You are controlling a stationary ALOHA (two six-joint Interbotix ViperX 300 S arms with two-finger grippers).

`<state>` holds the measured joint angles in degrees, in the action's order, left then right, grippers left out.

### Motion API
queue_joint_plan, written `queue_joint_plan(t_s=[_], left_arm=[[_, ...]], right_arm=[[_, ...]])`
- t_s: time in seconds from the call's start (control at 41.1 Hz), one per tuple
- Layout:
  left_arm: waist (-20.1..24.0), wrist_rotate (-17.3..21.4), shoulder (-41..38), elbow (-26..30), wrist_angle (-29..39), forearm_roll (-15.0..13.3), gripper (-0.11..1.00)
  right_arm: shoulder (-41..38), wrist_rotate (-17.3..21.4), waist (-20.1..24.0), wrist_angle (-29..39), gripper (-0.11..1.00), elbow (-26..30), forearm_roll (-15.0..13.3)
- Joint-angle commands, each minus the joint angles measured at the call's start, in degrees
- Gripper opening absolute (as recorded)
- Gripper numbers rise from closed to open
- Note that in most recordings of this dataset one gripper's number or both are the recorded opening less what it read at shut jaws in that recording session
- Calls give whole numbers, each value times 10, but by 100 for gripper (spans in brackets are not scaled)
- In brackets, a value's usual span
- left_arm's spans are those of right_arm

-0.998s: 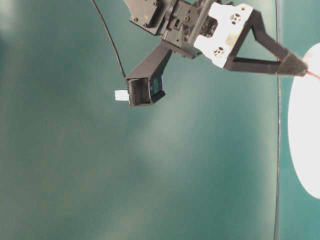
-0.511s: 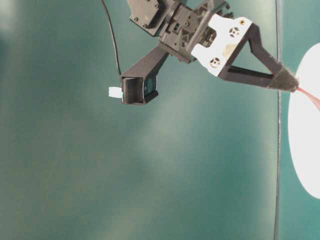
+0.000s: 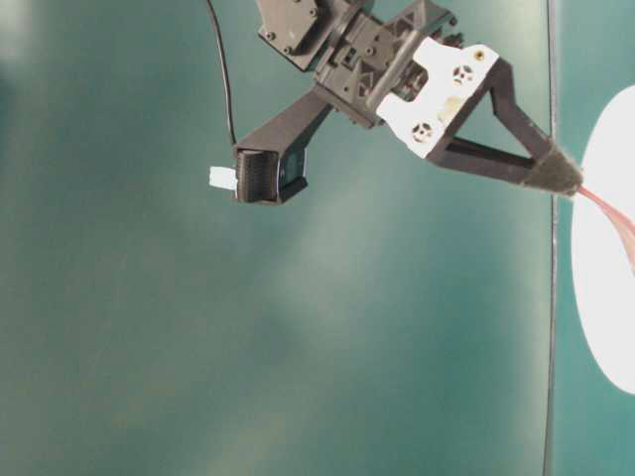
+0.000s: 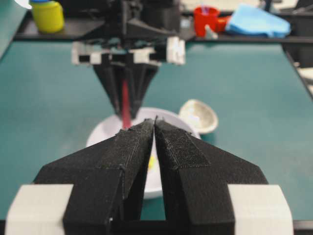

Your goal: Scoop the yellow hexagonal prism block from the bowl with a spoon using the right arm.

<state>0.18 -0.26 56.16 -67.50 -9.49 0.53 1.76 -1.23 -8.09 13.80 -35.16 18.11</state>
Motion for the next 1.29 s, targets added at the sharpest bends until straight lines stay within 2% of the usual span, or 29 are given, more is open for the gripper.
queue_joint_plan(t_s=[0.0, 0.243, 0.438, 0.73, 1.266], left_arm=[[0, -1, -5, 16, -3, 1, 11], [0, -1, -5, 15, -3, 1, 11], [0, -1, -5, 16, -3, 1, 11], [0, -1, -5, 16, -3, 1, 11], [0, -1, -5, 16, -3, 1, 11]], right_arm=[[38, -1, 1, 12, 24, 11, -2], [105, 7, 1, 86, 24, 9, -2], [127, 25, 0, 152, 24, 6, 2], [109, 69, 0, 225, 24, 24, 2], [30, 83, -1, 375, 24, 122, 2]])
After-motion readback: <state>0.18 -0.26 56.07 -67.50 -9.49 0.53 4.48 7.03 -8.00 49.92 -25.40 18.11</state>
